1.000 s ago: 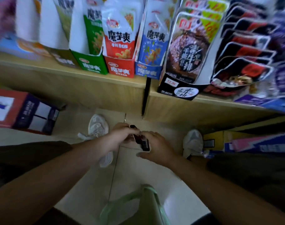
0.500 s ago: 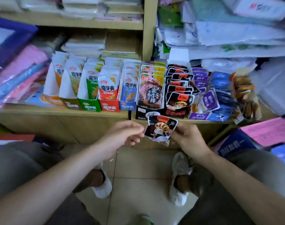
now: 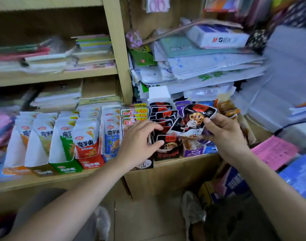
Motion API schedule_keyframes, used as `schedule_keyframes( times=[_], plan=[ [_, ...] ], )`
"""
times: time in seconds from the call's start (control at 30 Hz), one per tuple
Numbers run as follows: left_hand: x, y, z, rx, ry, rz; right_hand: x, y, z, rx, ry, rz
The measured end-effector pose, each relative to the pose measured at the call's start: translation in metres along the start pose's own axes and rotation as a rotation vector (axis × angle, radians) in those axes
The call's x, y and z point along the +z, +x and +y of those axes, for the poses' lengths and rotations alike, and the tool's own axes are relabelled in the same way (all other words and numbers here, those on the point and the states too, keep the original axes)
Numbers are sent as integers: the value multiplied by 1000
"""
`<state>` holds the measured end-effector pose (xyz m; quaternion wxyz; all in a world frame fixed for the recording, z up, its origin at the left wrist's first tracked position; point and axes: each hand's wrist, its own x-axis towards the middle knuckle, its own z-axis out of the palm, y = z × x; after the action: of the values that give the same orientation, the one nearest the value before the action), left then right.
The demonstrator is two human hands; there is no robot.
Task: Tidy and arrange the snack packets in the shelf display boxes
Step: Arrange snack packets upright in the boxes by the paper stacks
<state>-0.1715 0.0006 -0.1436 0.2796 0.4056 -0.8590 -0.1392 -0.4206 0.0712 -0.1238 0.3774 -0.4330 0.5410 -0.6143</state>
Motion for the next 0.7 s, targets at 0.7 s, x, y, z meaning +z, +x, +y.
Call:
schedule_keyframes(
  times=[0.7],
  plan=[
    [21, 75, -38, 303, 122, -129, 63, 172, 13, -49, -10, 5]
  ],
)
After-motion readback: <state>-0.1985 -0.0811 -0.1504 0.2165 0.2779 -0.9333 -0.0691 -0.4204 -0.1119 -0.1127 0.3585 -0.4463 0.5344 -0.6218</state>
